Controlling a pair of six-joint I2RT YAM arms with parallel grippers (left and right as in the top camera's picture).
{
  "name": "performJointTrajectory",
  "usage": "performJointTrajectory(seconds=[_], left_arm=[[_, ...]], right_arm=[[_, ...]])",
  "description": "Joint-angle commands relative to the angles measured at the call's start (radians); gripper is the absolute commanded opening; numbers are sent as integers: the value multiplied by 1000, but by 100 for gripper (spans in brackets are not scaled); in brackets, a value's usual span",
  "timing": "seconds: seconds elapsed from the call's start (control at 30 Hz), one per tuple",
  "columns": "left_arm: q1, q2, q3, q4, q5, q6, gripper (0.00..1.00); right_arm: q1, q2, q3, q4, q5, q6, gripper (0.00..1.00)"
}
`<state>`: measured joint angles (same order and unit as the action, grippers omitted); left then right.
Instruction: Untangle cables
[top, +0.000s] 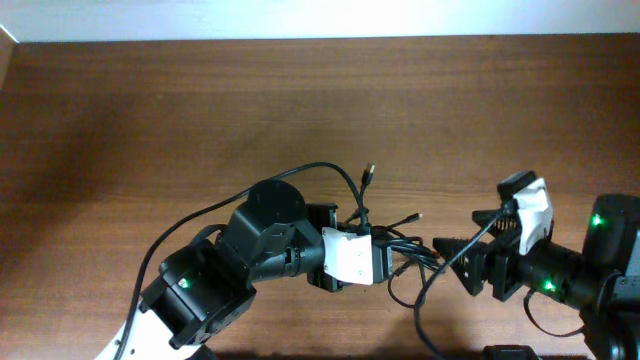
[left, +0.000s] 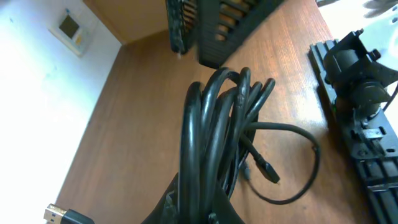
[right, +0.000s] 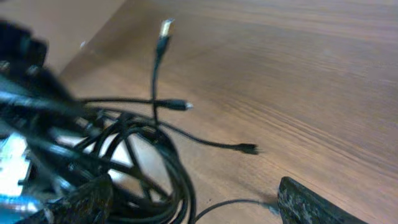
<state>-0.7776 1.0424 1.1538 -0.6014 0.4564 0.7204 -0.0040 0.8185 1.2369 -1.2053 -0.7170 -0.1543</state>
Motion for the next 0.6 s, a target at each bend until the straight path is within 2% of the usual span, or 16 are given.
performJointTrajectory(seconds=[0.0,0.2,0.4,0.57], left_arm=[[2,-16,13,41,30,41,0],[2,-16,13,69,35,34,0],[2,-16,13,122,235,34,0],[2,-10,13,122,396,34,0]], right_arm=[[-3,-3,19,-36,-104,-142,83],[-3,-3,19,-41,-114,-153,82],[-3,-3,19,-40,-155,-153,83],[-3,-3,19,-25,-106,-152,83]])
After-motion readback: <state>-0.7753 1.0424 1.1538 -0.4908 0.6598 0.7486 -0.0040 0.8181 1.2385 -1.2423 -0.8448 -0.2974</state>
